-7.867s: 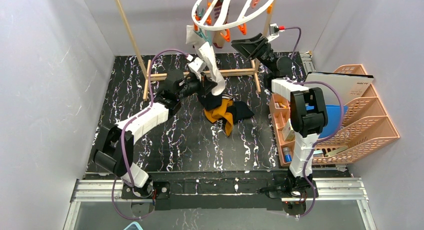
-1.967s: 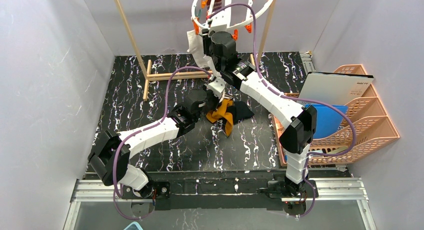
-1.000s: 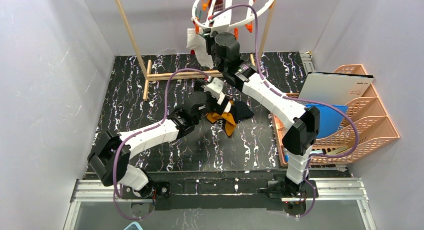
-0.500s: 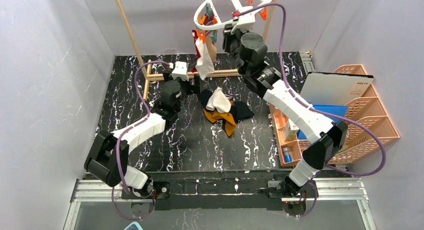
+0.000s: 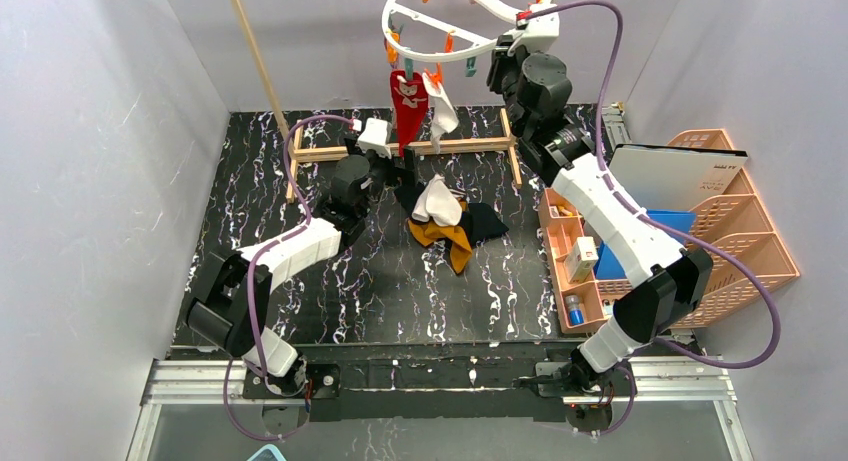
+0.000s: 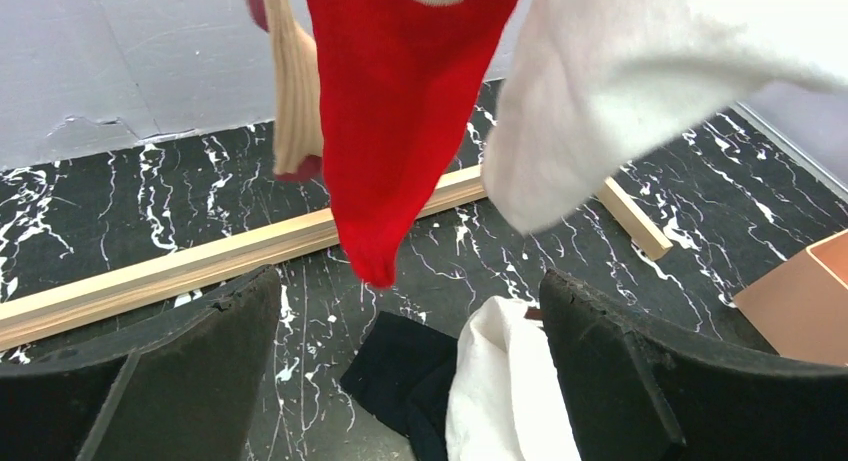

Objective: Remove the socks clipped to the hanger

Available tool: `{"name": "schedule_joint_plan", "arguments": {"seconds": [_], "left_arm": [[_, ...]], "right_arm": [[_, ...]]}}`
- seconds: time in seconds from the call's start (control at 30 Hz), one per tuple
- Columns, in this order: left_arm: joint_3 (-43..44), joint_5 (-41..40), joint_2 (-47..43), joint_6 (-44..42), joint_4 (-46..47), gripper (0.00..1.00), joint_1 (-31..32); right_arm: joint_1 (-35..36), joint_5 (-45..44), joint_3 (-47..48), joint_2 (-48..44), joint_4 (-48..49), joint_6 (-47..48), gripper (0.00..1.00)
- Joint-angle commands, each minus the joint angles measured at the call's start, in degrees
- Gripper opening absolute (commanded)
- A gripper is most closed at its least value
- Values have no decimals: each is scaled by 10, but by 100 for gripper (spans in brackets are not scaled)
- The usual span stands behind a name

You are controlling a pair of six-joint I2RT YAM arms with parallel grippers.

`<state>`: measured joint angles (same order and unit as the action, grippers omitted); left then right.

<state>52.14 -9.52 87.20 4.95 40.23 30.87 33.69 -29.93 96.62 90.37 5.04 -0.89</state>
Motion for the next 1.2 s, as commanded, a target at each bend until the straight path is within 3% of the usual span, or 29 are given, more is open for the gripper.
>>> {"name": "schedule_joint_plan", "arguments": {"seconds": [0.0,0.27,0.43,0.73,1.0,1.17], "left_arm": [[23,21,-4,6,10,98,1],[20,94,-12,1,7,98,1],[16,95,-15,-13,19,98,1],[20,205,2,35,83,98,16],[63,177,53,-3,87,98,89],[93,48,93,-18,89,98,102]], "right_arm": [[-31,2,1,-7,9,-26,23],[-71,24,5,11,2,-43,23],[-91,37,4,14,-4,-55,24],[-104,55,-7,9,-3,-70,26],[-104,60,-9,9,-5,-76,26],[-104,64,-12,4,-4,-77,26]]}}
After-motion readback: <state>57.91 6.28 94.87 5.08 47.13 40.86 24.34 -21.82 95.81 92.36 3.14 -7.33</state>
